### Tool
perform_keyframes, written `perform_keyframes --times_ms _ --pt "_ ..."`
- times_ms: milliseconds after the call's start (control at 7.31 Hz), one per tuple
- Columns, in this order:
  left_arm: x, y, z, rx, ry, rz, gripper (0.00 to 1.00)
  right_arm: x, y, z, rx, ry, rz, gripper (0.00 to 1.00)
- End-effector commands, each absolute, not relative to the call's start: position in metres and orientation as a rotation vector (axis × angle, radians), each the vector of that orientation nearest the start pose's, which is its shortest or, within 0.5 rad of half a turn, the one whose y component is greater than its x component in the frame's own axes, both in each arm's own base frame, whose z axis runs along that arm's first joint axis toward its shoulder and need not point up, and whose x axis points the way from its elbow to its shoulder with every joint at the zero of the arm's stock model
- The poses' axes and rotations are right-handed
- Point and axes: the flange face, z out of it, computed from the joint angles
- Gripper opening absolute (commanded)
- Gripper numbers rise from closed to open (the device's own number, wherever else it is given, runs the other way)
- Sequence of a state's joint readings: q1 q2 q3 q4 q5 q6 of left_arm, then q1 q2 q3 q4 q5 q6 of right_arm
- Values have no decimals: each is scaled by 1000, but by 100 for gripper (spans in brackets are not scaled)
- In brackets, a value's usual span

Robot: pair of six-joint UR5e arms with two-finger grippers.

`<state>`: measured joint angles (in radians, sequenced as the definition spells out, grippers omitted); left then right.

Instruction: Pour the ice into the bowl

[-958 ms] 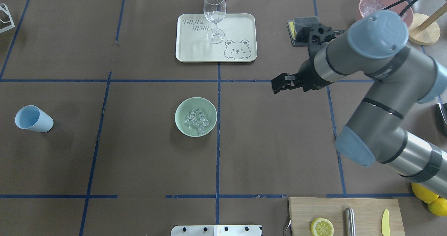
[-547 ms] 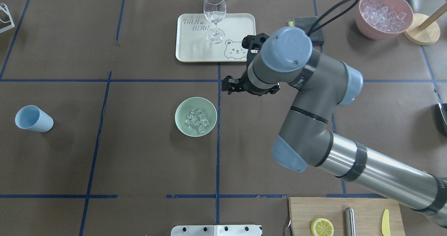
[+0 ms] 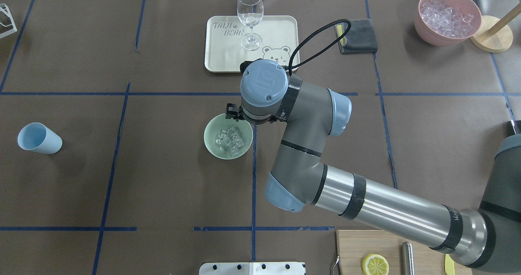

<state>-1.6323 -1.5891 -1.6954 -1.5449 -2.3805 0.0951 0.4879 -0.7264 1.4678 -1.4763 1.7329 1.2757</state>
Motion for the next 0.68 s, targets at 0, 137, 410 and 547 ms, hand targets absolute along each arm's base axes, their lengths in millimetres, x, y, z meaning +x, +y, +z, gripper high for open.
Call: perform_keyframes --times_ms 0,137,410,547 --pt "-92 -499 589 173 798 79 100 -621 -438 175 183 -817 95 98" --pt "-92 -497 591 171 798 79 100 -627 -434 178 177 -809 89 91" --pt "-92 -497 591 171 798 79 100 -630 -430 184 172 -802 82 26" --pt "-92 -496 592 168 800 78 100 -630 -430 186 178 -798 65 0"
